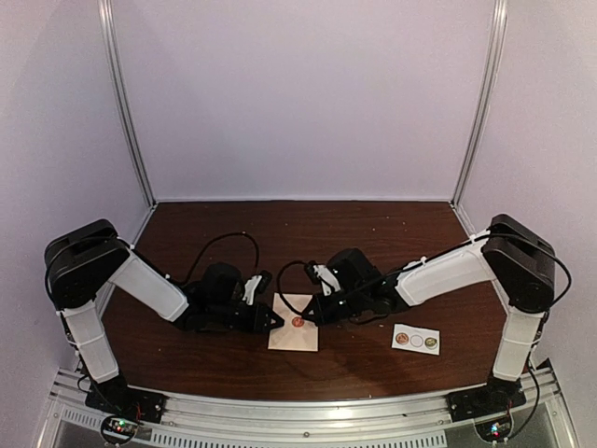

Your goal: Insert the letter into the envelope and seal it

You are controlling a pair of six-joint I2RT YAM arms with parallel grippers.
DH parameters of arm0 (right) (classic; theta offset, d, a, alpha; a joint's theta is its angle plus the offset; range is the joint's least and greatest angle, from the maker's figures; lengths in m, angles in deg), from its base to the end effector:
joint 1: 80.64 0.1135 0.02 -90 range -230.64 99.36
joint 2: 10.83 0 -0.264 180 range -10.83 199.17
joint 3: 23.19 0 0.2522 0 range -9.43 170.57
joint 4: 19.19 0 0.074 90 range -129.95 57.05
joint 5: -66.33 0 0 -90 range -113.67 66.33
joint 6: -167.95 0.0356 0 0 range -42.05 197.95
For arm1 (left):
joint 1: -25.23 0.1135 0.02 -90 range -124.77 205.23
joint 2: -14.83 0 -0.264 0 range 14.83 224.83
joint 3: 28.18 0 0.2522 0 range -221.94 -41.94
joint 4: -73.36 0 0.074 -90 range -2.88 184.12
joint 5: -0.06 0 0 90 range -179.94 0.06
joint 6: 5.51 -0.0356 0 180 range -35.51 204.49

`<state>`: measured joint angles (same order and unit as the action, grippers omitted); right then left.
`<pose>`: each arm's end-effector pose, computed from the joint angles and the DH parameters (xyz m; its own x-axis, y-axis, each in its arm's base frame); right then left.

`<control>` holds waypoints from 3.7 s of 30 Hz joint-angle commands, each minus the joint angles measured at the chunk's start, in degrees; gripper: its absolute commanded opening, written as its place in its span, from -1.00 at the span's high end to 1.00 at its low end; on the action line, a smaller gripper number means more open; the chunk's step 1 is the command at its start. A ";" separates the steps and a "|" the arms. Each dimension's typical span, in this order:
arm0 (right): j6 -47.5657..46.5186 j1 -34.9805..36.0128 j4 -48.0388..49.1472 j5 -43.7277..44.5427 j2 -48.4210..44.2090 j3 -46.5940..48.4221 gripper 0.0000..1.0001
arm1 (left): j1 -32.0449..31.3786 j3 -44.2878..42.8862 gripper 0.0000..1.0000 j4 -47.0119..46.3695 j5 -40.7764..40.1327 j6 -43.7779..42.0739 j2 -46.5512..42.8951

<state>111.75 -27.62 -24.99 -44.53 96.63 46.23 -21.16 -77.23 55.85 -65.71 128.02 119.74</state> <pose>0.2156 0.3074 0.1356 -0.8474 -0.2612 -0.4622 -0.5169 0.6044 0.6062 0.2053 -0.2367 0.0938 -0.9179 0.0530 -0.3932 0.3449 0.5965 -0.7247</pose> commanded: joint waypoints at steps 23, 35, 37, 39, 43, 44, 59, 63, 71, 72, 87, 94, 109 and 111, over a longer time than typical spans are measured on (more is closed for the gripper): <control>2.41 0.29 1.70 -7.68 10.09 5.78 1.00 | -0.76 0.57 0.81 8.32 -1.28 -0.43 1.56; 4.28 -2.12 0.04 -3.99 7.87 1.34 1.00 | -0.81 0.92 0.82 8.50 -1.64 -0.20 1.37; 3.82 -2.30 -0.58 -3.46 7.54 0.41 1.00 | -0.81 0.92 0.81 8.46 -1.77 -0.21 1.39; 3.73 -2.30 -0.91 -3.01 7.27 -0.78 1.00 | -0.81 0.79 0.81 8.44 -1.77 -0.22 1.42; 3.40 -2.45 -1.80 -1.61 6.25 -2.83 1.00 | -0.75 0.75 0.81 8.68 -1.89 -0.20 1.33; 3.26 -2.39 -2.08 -1.37 6.07 -3.05 1.00 | -0.80 0.75 0.81 8.66 -1.86 -0.20 1.35; 1.31 -1.42 -3.23 -1.13 2.14 -4.83 1.00 | -0.79 2.11 0.82 6.17 -2.99 1.06 -1.84; -0.12 -1.42 -3.15 -1.18 -4.22 -6.75 1.00 | -0.81 3.27 0.74 7.05 -6.78 1.16 -10.50; -3.63 -2.60 -5.91 2.45 -16.31 -6.31 0.35 | -0.72 -3.35 0.14 20.39 -16.66 -6.07 -22.87; -4.04 -2.99 -5.61 3.28 -17.20 -5.89 0.12 | -0.72 -5.24 0.01 21.73 -17.77 -7.49 -22.35; -15.33 -24.07 -1.24 8.05 -17.10 -1.59 -0.95 | 23.67 -21.53 -0.58 13.69 -9.10 -21.62 -6.82; -19.28 -44.88 5.19 5.20 -27.42 -10.49 -1.00 | 48.02 -5.92 -0.58 1.86 -8.99 -20.81 -17.99; -22.30 -59.25 40.80 20.59 -37.49 -37.20 -1.00 | 52.37 21.07 -0.77 -25.14 -27.78 -31.58 -31.05; -22.75 -59.25 43.79 20.60 -36.88 -38.47 -1.00 | 52.37 20.90 -0.77 -26.14 -28.26 -31.68 -29.47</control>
<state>91.16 -86.53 6.73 -27.81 59.80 9.99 31.23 -55.63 39.42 -91.56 98.86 88.50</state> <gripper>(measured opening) 0.997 0.887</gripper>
